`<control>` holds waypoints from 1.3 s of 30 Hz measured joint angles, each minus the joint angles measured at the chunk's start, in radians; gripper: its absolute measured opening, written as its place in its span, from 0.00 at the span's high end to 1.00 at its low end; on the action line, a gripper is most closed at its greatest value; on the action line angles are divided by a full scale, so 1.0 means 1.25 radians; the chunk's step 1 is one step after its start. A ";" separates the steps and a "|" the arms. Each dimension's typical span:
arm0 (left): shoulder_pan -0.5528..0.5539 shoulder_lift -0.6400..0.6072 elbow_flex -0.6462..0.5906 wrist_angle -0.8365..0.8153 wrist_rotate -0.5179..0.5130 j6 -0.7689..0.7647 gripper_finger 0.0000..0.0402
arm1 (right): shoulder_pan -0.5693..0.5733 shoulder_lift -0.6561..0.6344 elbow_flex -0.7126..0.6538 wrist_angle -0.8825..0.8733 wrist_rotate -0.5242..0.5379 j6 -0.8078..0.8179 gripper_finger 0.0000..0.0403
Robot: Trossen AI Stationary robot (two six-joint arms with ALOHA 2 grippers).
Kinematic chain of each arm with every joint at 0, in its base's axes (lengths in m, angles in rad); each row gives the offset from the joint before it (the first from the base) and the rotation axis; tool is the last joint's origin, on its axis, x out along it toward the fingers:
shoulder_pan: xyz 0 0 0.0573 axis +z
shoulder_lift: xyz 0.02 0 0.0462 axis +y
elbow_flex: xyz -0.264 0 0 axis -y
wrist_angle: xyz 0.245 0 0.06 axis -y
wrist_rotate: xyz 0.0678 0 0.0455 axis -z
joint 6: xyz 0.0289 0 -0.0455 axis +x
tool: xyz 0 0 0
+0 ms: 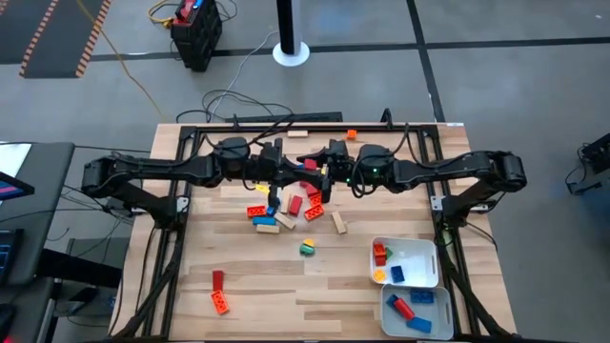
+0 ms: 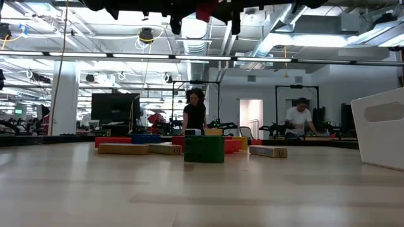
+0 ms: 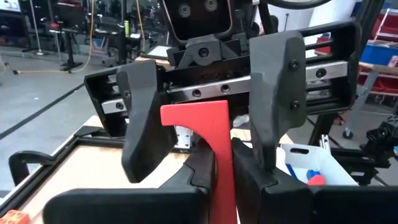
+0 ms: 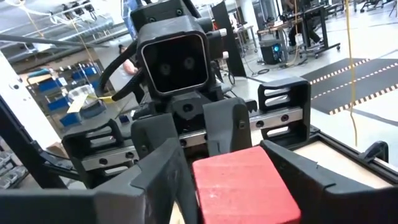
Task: Sort blocks by size
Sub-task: Put the big red block into the gray bin
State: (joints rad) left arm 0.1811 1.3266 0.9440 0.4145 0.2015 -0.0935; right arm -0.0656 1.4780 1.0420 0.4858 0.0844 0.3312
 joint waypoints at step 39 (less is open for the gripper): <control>0.017 0.000 0.000 -0.411 -0.102 -0.217 0.52 | 0.052 -0.269 0.001 -0.867 -0.241 0.154 0.62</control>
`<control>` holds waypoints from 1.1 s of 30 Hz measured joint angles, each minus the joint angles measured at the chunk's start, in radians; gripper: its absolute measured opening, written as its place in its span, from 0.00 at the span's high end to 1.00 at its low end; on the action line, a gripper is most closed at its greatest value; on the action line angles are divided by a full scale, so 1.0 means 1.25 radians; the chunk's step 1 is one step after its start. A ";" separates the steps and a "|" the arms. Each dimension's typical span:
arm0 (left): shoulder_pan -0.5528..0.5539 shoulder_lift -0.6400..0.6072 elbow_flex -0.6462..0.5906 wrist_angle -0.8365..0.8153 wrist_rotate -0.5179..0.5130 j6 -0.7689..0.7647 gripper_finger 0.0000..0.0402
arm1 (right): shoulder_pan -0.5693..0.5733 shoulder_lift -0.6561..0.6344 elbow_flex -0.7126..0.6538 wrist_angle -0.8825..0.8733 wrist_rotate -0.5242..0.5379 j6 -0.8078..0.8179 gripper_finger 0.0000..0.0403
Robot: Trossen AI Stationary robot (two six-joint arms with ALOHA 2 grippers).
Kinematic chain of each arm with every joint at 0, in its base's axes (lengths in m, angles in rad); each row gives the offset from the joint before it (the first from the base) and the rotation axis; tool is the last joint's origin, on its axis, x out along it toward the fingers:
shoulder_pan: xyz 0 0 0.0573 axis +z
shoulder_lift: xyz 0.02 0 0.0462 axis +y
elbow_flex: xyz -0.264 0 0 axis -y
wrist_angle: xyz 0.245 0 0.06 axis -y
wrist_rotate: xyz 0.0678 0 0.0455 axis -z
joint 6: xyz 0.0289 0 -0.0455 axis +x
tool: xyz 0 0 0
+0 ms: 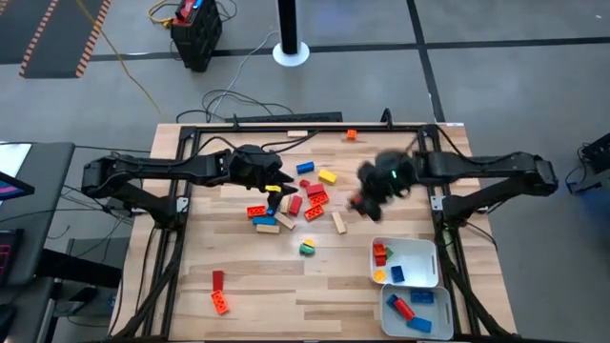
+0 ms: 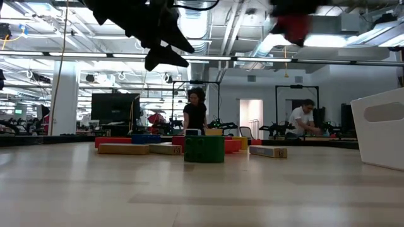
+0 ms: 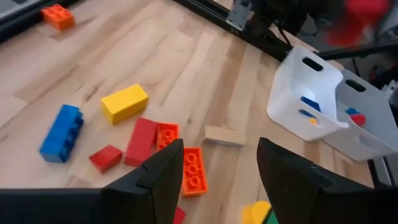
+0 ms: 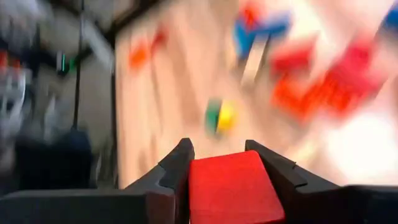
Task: Sort blocks by size
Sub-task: Put the big red block into the gray bin
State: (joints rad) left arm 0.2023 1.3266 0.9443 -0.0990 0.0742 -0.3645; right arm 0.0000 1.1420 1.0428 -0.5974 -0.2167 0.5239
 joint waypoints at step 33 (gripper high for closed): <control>0.169 0.000 0.000 -0.011 0.219 0.094 0.52 | 0.715 0.073 -0.254 0.087 0.081 1.224 0.33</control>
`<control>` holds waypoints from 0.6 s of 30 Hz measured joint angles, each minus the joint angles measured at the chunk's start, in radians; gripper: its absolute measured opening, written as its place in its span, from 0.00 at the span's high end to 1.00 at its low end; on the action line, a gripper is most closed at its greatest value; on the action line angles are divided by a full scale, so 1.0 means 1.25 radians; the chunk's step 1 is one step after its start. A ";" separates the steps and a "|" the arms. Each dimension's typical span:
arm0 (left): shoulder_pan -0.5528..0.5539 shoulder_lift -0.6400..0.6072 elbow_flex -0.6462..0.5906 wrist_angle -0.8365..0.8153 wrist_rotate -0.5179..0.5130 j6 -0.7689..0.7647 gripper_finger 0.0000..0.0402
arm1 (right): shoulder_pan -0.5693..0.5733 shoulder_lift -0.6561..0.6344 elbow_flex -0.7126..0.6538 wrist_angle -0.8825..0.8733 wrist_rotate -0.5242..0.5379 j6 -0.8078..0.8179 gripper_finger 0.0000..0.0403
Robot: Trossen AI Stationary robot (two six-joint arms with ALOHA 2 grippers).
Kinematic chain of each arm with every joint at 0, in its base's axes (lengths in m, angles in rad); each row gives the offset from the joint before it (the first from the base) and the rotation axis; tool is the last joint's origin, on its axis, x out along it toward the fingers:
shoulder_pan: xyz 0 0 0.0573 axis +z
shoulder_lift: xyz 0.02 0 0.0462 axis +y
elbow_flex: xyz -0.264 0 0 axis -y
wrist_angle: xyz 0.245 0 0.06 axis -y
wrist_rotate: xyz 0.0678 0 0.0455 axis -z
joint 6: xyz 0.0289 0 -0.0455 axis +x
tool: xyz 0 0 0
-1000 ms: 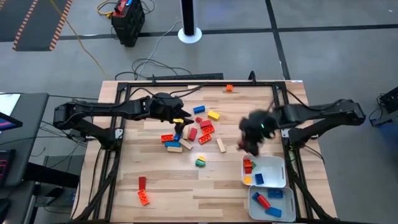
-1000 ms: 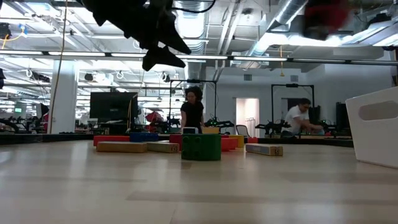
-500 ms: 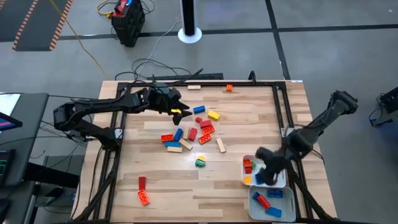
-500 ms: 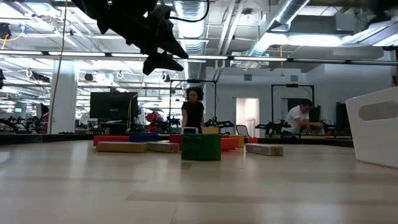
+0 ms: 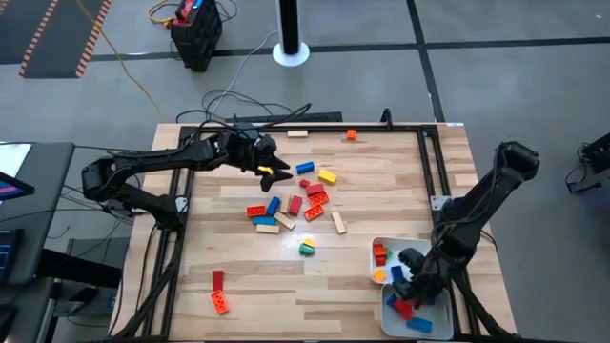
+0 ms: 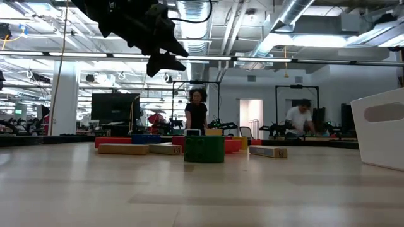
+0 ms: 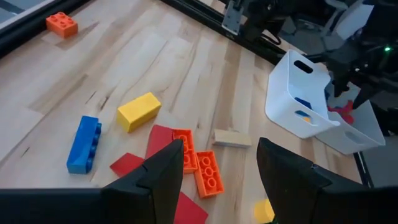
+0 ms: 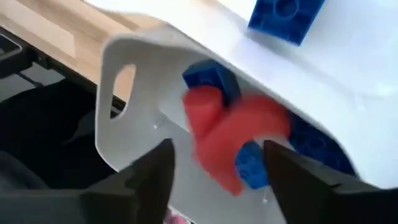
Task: Sort blocks by size
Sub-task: Put the big red block into the gray bin
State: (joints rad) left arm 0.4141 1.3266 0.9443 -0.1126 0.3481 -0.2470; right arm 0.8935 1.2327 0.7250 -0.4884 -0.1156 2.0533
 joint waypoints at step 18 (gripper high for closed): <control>-0.150 0.000 0.000 -0.179 0.095 0.083 0.52 | -0.310 -0.079 0.282 -0.535 0.094 -0.530 0.29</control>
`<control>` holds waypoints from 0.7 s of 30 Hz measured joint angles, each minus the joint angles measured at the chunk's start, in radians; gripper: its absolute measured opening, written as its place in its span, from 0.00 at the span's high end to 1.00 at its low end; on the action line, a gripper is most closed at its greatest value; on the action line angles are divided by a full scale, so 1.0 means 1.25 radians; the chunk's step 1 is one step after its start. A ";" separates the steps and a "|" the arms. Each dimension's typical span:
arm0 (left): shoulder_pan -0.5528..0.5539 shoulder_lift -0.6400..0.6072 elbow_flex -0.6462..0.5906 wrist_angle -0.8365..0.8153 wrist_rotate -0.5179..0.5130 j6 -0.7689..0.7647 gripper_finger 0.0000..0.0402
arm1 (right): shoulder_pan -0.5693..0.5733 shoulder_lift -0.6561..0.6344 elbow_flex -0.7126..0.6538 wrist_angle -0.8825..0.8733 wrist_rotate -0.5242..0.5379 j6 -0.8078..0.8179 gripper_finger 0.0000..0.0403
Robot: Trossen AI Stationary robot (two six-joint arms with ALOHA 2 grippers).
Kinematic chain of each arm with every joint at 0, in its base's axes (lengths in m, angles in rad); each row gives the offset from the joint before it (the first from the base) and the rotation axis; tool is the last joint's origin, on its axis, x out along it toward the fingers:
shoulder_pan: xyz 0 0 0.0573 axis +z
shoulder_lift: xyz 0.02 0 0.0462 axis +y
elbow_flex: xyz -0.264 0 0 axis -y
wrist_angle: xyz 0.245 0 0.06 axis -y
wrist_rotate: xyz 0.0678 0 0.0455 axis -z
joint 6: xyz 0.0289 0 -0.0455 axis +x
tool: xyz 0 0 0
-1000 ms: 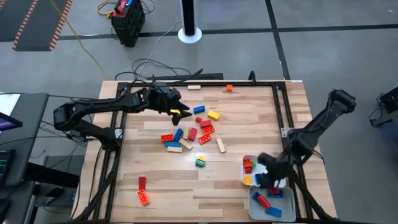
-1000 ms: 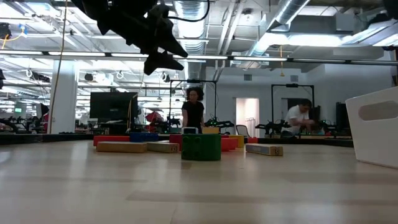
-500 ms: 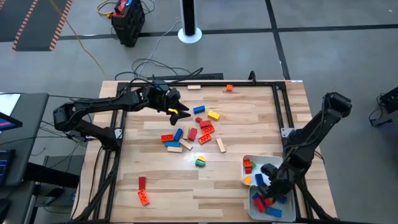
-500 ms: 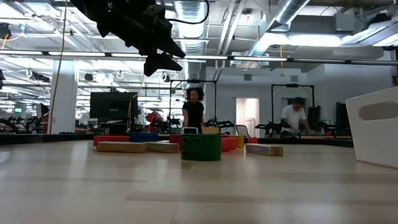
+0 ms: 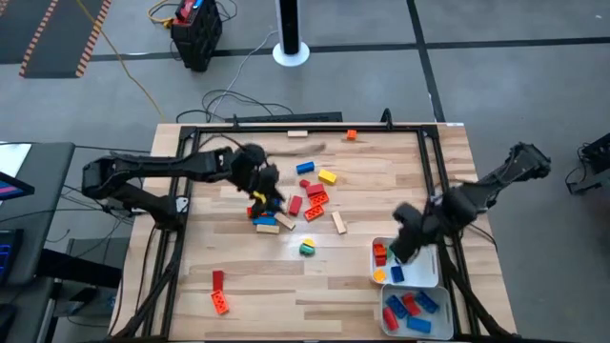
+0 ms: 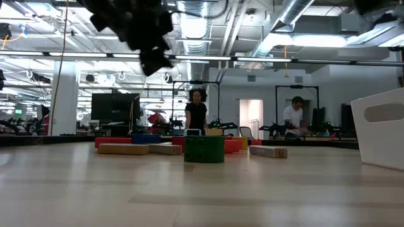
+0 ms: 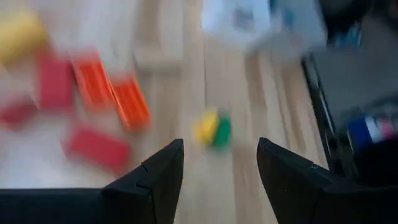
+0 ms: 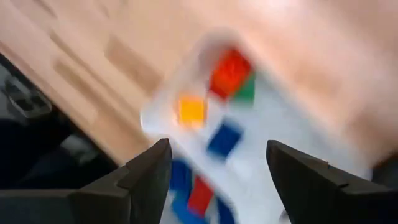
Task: Sort blocks by size
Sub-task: Put the big red block into the gray bin
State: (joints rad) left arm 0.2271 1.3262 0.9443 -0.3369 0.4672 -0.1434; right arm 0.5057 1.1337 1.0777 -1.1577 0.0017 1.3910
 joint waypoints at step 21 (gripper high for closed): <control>-0.419 -0.001 0.000 -0.550 -0.181 -0.852 0.52 | -0.384 0.001 0.038 0.035 0.094 -0.722 0.29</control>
State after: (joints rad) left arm -0.2965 1.3254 0.9443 -1.0242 0.2404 -1.2086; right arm 0.0254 1.1355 1.1255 -1.1145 0.1188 0.4883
